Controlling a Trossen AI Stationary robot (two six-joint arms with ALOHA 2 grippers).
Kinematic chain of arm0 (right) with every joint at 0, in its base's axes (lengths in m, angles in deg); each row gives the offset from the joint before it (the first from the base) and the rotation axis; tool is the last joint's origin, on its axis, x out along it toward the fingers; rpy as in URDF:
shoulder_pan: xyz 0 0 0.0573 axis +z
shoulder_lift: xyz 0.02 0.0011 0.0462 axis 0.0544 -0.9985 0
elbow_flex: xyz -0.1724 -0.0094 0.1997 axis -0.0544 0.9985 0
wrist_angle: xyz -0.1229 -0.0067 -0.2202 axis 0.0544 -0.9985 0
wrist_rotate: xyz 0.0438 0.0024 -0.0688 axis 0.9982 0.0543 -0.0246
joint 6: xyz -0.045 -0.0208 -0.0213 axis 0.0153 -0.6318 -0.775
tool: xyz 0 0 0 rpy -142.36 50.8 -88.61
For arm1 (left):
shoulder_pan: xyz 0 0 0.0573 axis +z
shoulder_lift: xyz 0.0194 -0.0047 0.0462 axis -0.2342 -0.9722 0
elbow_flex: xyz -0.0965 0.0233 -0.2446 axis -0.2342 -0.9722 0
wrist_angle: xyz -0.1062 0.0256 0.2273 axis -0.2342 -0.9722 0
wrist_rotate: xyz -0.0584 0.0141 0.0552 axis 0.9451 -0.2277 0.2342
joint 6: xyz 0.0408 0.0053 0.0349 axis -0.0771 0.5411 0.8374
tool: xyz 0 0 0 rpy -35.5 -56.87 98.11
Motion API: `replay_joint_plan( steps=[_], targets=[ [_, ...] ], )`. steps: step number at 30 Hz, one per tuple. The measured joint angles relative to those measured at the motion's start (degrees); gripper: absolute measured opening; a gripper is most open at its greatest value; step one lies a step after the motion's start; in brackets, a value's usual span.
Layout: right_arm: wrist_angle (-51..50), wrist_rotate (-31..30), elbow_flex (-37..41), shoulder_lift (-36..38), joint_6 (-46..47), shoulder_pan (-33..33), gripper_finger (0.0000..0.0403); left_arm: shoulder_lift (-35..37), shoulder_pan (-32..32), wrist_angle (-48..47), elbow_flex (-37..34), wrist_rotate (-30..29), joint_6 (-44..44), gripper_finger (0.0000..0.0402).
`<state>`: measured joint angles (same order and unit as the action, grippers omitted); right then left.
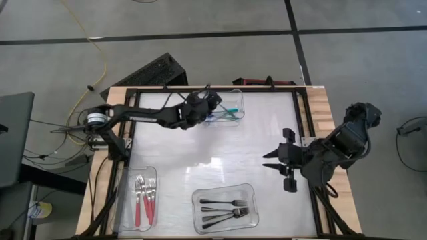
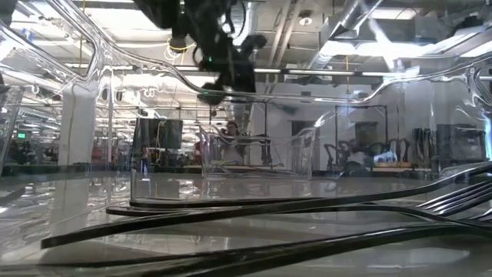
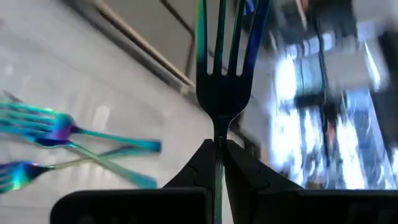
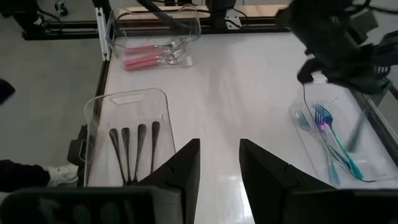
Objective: Sort silverware by color (type)
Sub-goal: Put the blue fork into the top transparent bin
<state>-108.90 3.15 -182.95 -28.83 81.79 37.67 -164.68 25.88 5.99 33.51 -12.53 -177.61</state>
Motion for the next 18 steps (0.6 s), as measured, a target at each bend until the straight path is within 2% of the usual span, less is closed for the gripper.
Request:
replay_joint_plan(
  steps=[6, 8, 15, 18],
  targets=[
    [-0.6, 0.5, 0.0, 0.1, -0.6, 0.0, 0.0134, -4.6, -0.3, 3.4, -1.0, -7.7, -17.9, 0.0001],
    [-1.2, 1.5, 0.0, 0.1, -0.6, 0.0, 0.0134, -5.9, -0.5, 3.5, -1.1, -9.9, -21.4, 0.0001],
    [-4.5, 3.8, 0.0, 0.0, -0.6, 0.1, 0.0134, -6.4, -0.4, 3.3, -0.7, -16.4, -23.4, 0.0001],
    [-5.4, 4.5, 0.0, 0.0, -0.7, 0.1, 0.0134, -6.4, -0.2, 3.5, -0.7, -16.6, -23.0, 0.0001]
  ],
)
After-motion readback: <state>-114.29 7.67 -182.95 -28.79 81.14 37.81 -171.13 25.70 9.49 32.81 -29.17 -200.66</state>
